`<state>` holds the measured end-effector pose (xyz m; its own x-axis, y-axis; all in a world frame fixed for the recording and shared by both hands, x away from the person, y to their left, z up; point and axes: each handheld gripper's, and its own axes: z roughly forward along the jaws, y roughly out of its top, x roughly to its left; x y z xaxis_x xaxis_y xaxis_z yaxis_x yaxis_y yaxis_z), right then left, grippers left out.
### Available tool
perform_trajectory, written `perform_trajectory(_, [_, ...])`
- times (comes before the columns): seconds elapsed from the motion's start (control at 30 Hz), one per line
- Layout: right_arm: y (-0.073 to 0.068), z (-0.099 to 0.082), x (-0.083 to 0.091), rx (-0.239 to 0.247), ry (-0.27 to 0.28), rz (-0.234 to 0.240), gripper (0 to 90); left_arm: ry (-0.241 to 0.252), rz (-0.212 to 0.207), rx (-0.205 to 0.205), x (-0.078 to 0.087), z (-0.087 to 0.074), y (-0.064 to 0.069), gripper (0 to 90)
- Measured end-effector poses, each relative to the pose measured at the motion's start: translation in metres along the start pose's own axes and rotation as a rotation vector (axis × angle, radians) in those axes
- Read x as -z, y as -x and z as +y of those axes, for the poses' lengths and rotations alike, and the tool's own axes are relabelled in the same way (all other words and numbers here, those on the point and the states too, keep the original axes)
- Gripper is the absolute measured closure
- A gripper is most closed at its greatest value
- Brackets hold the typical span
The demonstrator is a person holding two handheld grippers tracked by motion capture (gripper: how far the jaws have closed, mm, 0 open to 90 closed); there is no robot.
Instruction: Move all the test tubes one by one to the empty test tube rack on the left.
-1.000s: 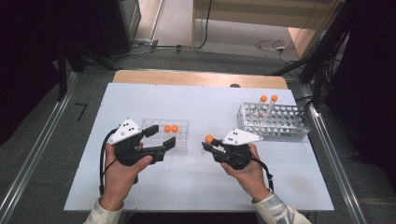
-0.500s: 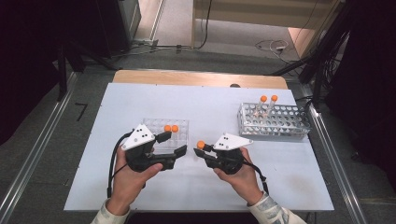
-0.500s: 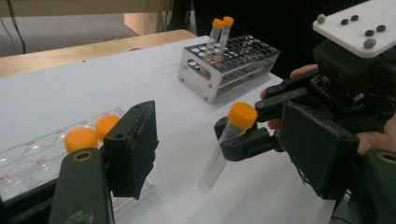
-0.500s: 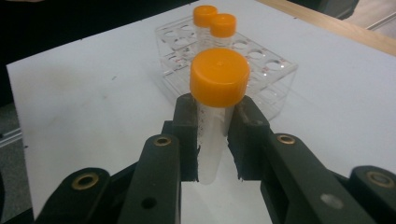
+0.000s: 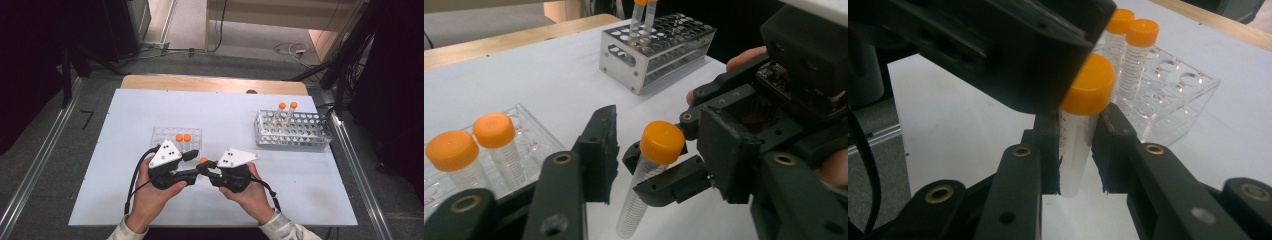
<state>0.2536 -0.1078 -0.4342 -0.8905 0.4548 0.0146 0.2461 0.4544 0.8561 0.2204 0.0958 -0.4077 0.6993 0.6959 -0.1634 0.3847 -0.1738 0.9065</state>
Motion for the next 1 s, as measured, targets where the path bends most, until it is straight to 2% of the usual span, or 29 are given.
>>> perform_trajectory(0.37, [-0.003, 0.001, -0.001, 0.0, 0.0, 0.009, 71.8, -0.016, -0.024, 0.004, -0.005, -0.004, -0.001, 66.7])
perform_trajectory(0.63, [-0.003, 0.0, -0.001, -0.004, 0.0, 0.012, 71.5, -0.02, -0.018, -0.003, -0.004, -0.004, -0.001, 69.8])
perform_trajectory(0.7, [-0.002, 0.0, -0.001, -0.015, 0.001, 0.026, 64.2, -0.015, -0.023, 0.003, -0.003, -0.003, -0.002, 70.1])
perform_trajectory(0.77, [-0.001, 0.001, -0.002, -0.038, -0.005, 0.037, 49.9, -0.004, -0.018, 0.011, 0.001, -0.002, -0.005, 70.2])
perform_trajectory(0.9, [0.004, 0.001, 0.0, -0.062, 0.0, 0.033, 37.1, 0.034, 0.007, 0.034, 0.014, 0.003, -0.015, 70.3])
perform_trajectory(1.0, [0.008, -0.001, 0.001, -0.083, -0.003, 0.026, 33.0, 0.062, 0.032, 0.052, 0.024, 0.007, -0.024, 70.3])
